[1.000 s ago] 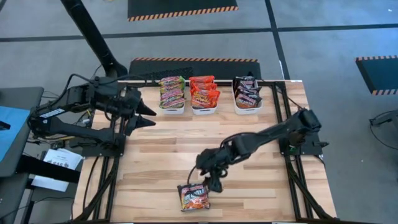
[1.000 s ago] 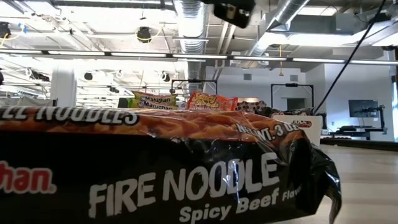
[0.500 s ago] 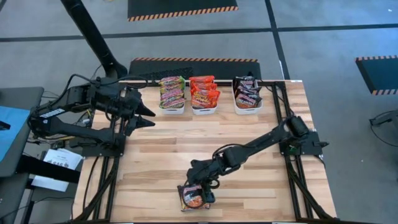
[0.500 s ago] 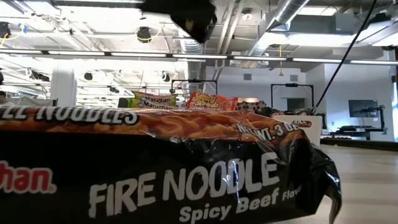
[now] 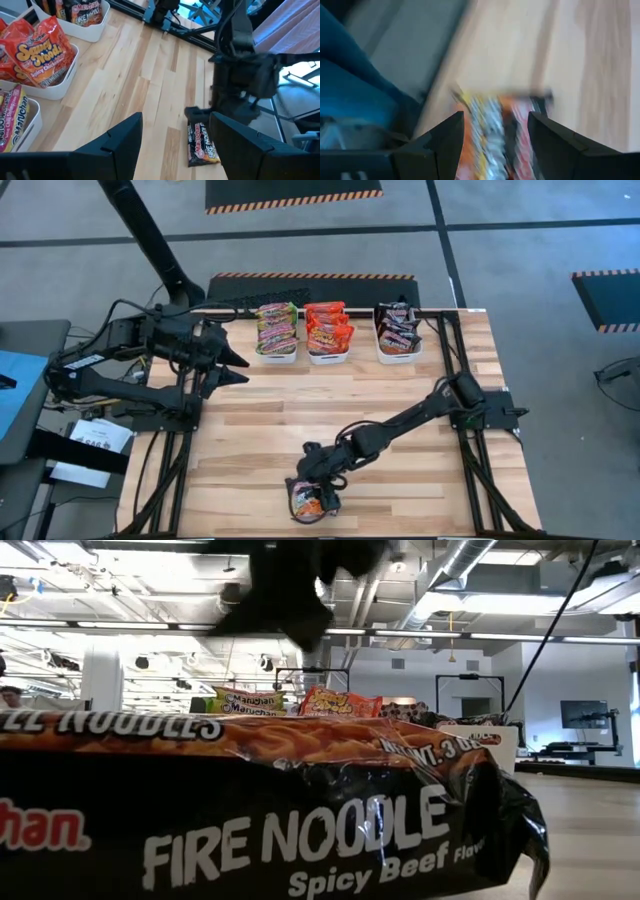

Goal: Sort Maruchan noodles
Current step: Put the black noodle pack into the right white bin

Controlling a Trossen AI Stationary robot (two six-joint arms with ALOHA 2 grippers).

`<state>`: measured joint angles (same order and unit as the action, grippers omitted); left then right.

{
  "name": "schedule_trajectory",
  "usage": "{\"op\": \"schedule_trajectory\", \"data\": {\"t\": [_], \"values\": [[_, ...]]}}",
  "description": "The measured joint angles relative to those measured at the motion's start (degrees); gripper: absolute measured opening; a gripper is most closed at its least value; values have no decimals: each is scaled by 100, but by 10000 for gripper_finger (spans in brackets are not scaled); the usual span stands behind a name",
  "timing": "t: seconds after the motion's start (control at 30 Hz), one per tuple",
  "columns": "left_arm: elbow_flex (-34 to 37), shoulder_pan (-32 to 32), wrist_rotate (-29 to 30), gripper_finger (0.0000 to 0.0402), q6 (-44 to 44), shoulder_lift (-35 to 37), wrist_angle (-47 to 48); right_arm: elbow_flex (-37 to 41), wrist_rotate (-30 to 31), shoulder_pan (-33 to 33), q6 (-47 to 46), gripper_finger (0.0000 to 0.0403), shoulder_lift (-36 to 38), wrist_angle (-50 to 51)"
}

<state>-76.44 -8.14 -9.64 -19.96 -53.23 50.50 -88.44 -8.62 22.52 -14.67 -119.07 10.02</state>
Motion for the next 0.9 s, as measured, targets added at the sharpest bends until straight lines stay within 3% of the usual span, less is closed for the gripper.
{"op": "schedule_trajectory", "data": {"t": [0.3,0.67,0.9], "values": [[-2,0,5,217,19,-35,53,-144,98,87,-27,244,-438,178],[-2,-2,139,217,21,-92,119,-682,162,183,-7,244,-954,1350],[-2,-2,137,217,21,-114,123,-840,675,170,-606,238,-1027,1902]]}}
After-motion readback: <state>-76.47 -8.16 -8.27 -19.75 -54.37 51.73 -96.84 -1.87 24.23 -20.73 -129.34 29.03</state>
